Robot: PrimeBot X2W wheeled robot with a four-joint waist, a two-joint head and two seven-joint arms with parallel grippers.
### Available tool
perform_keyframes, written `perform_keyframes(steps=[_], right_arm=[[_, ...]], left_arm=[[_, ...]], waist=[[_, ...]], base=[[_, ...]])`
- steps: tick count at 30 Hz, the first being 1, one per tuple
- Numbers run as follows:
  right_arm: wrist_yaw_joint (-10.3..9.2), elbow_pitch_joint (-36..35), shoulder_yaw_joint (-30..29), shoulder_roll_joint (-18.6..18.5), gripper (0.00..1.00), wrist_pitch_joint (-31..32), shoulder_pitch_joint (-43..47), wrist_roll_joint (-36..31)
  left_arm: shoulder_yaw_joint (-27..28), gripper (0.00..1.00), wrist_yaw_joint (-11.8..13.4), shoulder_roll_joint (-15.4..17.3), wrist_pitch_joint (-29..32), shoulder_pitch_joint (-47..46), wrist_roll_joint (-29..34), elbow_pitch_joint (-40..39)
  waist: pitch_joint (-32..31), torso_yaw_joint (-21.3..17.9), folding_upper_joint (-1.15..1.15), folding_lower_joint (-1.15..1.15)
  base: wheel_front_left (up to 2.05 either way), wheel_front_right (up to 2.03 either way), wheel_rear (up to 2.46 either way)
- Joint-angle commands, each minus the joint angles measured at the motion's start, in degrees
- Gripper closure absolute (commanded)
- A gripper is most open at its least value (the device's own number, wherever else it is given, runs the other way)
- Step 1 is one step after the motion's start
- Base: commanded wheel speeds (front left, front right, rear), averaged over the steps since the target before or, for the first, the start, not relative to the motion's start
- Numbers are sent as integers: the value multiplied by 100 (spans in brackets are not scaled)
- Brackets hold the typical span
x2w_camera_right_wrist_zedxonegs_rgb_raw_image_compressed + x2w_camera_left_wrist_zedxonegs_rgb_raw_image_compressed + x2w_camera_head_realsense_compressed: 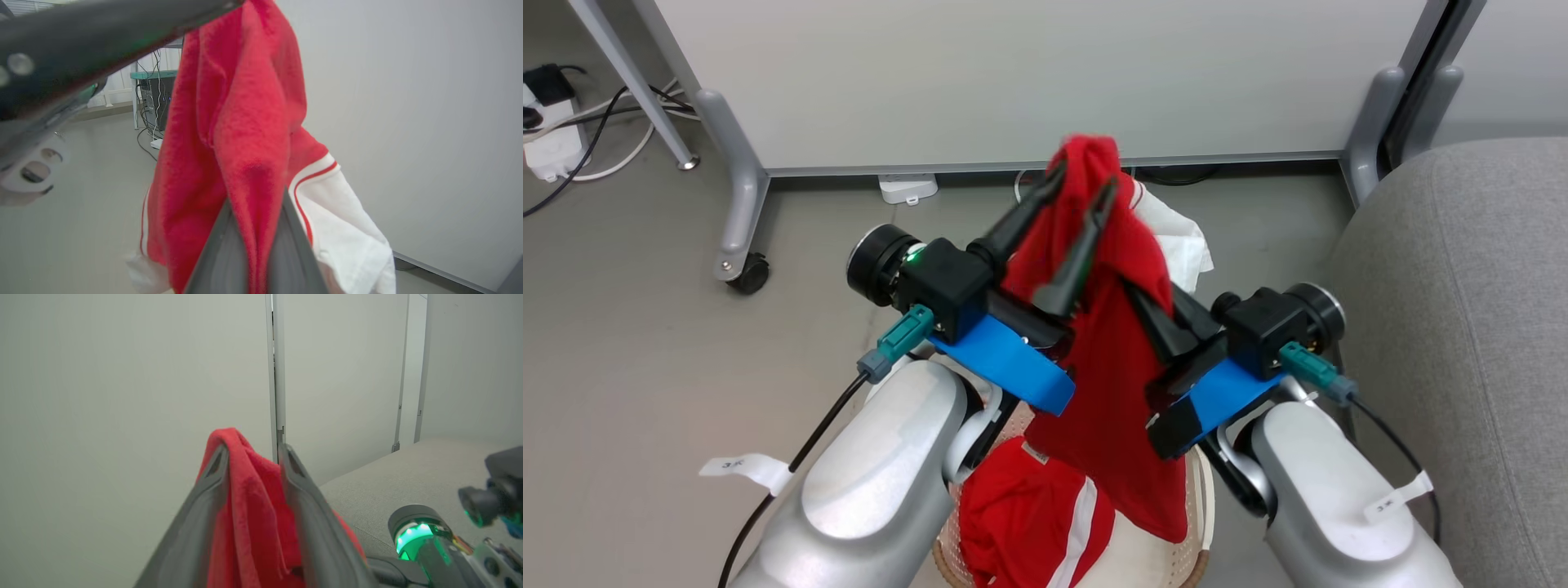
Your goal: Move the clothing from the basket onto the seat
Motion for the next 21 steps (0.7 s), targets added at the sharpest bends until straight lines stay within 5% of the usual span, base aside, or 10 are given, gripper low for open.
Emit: perform_keyframes(steps=[1, 14, 21], right_arm=[[3, -62, -108, 5, 100, -22, 70, 21], [3, -619, -968, 3, 100, -22, 392, -169], [3, -937, -1331, 3, 100, -22, 530, -325]], left_arm=[[-13, 0, 45, 33, -19, 85, 16, 8], [2, 0, 101, 135, -27, 265, 128, -91], [18, 0, 129, 208, -23, 379, 256, -282]], waist=[[12, 13, 0, 0], [192, -104, 0, 0], [358, -508, 0, 0]], base=[[0, 0, 0], [0, 0, 0], [0, 0, 0]])
